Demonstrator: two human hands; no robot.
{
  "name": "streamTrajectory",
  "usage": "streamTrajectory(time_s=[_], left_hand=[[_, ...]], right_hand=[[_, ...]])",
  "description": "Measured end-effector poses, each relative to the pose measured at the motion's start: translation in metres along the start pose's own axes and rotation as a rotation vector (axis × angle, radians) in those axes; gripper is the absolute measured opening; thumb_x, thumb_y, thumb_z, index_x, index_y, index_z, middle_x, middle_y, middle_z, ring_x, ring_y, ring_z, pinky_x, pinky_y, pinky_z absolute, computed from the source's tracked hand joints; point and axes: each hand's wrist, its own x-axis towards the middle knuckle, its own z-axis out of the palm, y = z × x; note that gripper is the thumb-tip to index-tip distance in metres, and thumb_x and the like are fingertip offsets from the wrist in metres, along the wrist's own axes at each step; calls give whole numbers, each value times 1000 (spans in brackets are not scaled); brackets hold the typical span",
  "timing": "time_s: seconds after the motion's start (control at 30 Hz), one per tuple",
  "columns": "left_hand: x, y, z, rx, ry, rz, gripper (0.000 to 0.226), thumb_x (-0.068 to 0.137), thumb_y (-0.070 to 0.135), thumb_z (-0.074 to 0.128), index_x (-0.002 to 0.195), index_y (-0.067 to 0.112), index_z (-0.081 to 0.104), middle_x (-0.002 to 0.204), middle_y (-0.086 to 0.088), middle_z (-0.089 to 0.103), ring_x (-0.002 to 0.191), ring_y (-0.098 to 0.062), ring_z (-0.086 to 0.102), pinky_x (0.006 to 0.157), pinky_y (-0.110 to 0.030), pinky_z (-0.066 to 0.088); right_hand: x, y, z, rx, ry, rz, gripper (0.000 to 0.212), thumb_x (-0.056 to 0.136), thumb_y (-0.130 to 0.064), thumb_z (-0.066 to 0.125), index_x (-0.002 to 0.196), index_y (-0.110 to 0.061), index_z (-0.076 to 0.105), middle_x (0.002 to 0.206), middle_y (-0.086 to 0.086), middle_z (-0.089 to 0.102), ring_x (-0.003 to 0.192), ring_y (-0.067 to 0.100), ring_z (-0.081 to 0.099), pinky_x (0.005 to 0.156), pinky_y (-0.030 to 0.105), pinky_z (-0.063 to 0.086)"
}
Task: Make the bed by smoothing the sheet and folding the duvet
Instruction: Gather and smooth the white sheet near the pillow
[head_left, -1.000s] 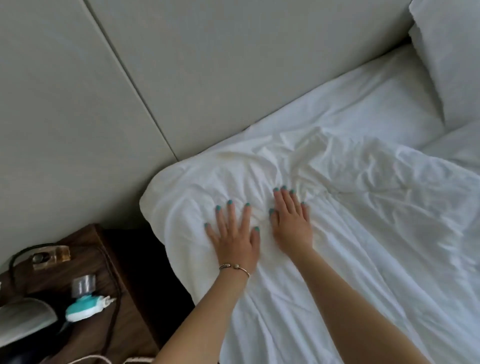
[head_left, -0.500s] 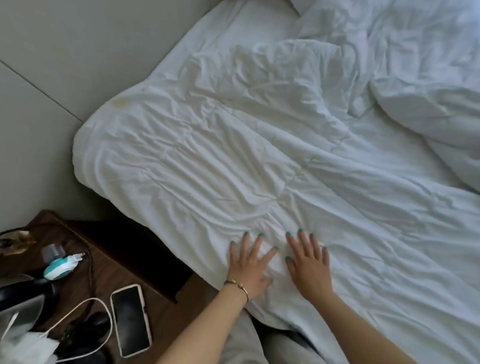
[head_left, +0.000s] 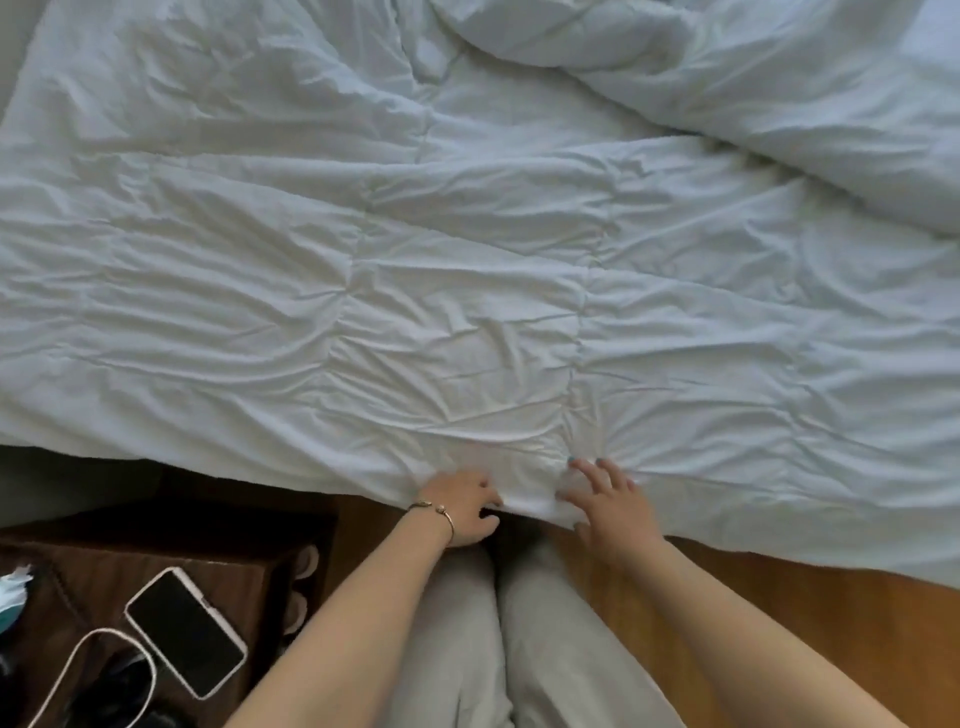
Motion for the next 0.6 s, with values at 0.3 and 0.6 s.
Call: streamTrajectory(time_s=[0.3, 0.6], left_hand=[[-20, 11, -4, -147, -269, -116, 44, 91, 42, 48, 133, 30, 56, 144, -1, 45, 127, -22, 47, 100, -31, 41], [-18, 107, 3, -145, -217, -19, 44, 94, 39, 44, 134, 21, 50, 137, -4, 53, 121, -24, 53, 100, -34, 43]], right_hand=[[-39, -5, 3, 483, -190, 337, 43, 93, -27, 52, 135, -29, 50, 144, 0, 42, 128, 21, 45, 103, 35, 41], [-120, 16, 55, 1128, -232, 566, 44, 89, -32, 65, 128, -12, 58, 116, 5, 63, 103, 20, 63, 93, 36, 54]])
